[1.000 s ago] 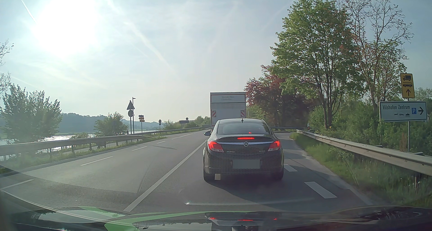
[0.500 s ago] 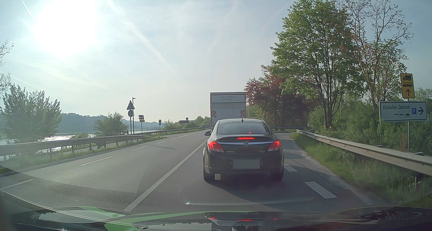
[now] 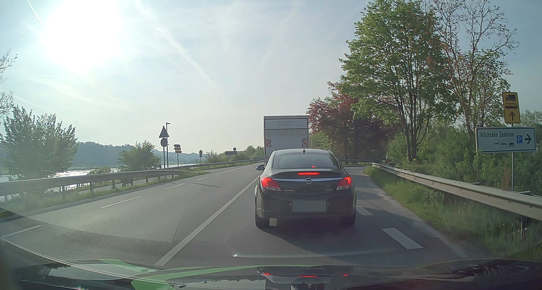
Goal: Follow the waypoints while adhering to traffic rules and regulations
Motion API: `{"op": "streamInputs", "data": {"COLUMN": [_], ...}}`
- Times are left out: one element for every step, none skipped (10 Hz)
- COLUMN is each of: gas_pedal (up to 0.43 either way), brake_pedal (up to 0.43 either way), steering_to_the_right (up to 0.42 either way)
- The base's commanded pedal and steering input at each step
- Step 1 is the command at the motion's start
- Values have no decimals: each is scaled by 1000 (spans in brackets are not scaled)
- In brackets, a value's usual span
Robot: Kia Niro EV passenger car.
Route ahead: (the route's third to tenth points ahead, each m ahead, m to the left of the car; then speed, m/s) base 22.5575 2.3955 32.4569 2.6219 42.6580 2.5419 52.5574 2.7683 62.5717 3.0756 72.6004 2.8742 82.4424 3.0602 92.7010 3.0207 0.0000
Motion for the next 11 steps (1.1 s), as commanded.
{"op": "streamInputs", "data": {"gas_pedal": [0, 0, 0, 0, 0, 0, 0, 0, 0, 0, 0], "brake_pedal": [274, 280, 274, 280, 280, 274, 280, 274, 280, 274, 280], "steering_to_the_right": [4, 4, 4, 4, 4, 4, 4, 4, 4, 4, 4]}}
